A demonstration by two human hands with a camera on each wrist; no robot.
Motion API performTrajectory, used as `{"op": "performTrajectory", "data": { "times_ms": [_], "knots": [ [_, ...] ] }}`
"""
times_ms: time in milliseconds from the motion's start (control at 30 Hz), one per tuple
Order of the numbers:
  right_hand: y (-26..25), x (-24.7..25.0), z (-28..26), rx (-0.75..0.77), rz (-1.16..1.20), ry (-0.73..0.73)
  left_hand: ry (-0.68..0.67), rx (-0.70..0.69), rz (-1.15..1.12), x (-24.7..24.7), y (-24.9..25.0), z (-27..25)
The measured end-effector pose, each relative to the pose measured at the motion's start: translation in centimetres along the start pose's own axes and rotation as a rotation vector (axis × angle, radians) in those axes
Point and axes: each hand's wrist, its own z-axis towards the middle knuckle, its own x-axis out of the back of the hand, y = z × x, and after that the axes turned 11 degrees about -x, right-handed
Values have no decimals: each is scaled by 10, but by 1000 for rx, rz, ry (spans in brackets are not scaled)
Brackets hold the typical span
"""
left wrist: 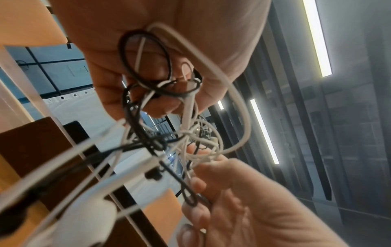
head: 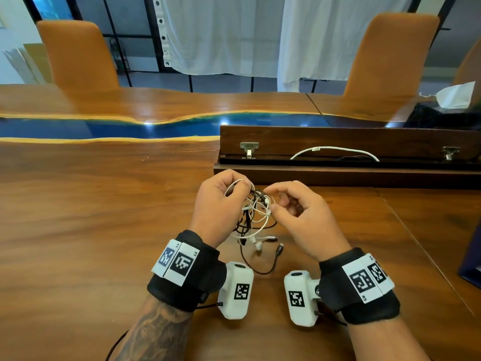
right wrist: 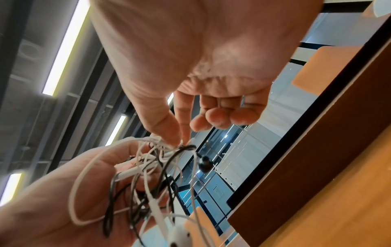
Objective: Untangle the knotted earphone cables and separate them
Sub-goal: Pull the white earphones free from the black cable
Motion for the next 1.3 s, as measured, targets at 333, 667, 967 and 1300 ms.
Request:
{"op": "performTrajectory", "data": {
  "times_ms": [333, 667, 967, 1300],
  "knots": [
    [-2, -1, -1, 52, -1, 44, -74, -50, 62, 3, -4, -1],
    [-8, 2, 1, 1, 497, -81, -4, 64, -10, 4, -10, 3],
    [-5, -6, 1, 11, 480, -72, -58, 1, -100, 0, -3, 0],
    [-4, -3, 2, -25, 700, -18, -111, -22, -88, 0, -4, -1]
  ]
}}
